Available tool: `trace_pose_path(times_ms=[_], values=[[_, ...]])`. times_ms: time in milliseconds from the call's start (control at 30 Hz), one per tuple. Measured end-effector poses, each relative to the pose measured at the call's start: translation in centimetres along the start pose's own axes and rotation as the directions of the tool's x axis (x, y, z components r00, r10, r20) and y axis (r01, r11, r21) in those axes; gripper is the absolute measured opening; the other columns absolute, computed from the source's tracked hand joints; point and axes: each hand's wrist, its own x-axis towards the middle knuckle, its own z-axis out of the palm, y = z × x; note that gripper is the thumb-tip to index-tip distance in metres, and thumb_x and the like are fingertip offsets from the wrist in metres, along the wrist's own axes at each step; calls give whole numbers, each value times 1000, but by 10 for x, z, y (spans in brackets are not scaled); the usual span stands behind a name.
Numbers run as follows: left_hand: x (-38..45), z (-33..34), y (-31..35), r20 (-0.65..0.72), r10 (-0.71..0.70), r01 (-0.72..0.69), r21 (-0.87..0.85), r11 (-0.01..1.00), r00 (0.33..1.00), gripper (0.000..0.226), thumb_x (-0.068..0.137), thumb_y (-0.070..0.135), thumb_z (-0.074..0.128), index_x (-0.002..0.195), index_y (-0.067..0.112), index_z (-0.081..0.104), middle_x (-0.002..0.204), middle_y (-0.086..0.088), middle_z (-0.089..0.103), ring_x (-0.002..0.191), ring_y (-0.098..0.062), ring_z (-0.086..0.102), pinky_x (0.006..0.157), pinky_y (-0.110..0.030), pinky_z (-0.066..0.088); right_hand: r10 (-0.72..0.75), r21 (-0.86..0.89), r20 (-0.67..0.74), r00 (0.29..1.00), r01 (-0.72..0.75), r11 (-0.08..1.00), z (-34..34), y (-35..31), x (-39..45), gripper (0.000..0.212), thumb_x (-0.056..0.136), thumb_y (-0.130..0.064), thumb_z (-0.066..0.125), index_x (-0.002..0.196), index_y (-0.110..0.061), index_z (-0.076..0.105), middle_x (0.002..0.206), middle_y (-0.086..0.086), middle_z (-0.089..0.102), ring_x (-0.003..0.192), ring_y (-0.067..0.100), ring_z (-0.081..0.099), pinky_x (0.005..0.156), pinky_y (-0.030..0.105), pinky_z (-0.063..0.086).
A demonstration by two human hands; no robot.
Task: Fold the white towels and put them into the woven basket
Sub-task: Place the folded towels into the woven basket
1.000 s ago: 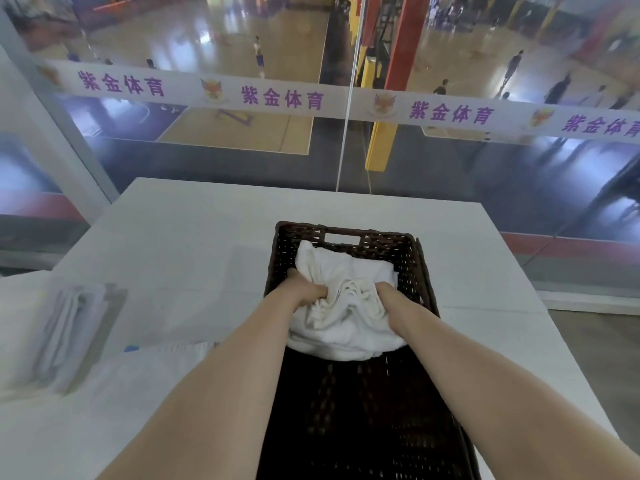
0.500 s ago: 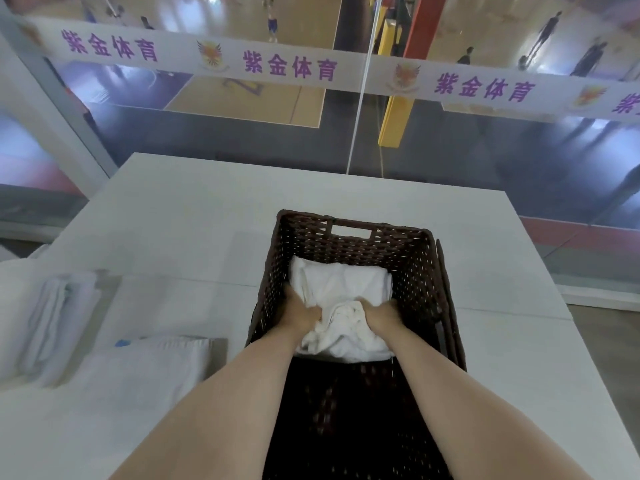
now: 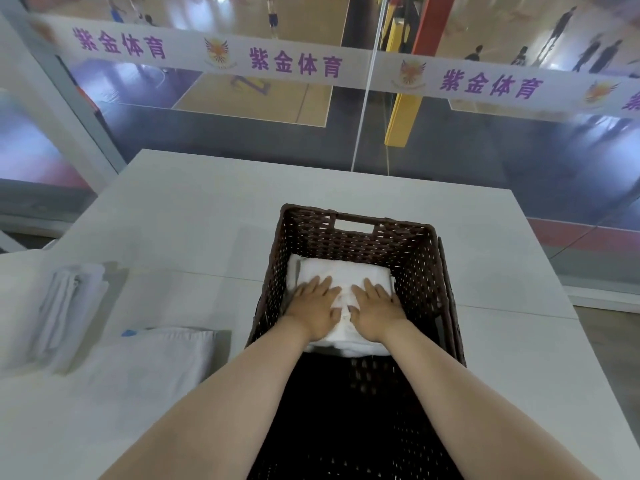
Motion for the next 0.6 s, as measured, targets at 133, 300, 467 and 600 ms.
trace_pose_path(times_ms=[133,300,467,600], values=[[-1,-4,-7,143,-47,19,195,981,989,74,100,57,26,156,22,-6,163,2,-13,150,-22,-9,121,-42,0,29,-285,44,999,-15,959,-1,1,-3,64,101,-55,7,154,-27,-14,162,6,-18,150,30,-8,120,51,-8],[-7,-10,6,190,-161,71,410,909,968,77,99,61,17,155,18,-12,162,-1,-17,150,-26,-11,121,-45,-1,99,-386,94,991,-56,921,-12,0,-14,64,102,-53,10,155,-25,-12,163,13,-13,150,36,-5,119,55,-5],[-20,-34,19,145,-157,49,563,825,977,68,97,41,46,152,12,21,158,-14,22,145,-33,19,120,-51,-1,123,-308,79,989,-93,947,-10,-2,-34,71,96,-20,35,156,-22,-3,162,17,-1,149,36,3,119,55,-2],[-49,-49,24,22,-10,-7,651,759,1000,54,94,29,53,143,11,40,150,-14,37,142,-32,24,120,-51,-2,65,-62,-116,991,-72,995,-18,-15,-60,71,90,-16,42,154,-21,13,156,12,21,145,30,18,120,49,8]])
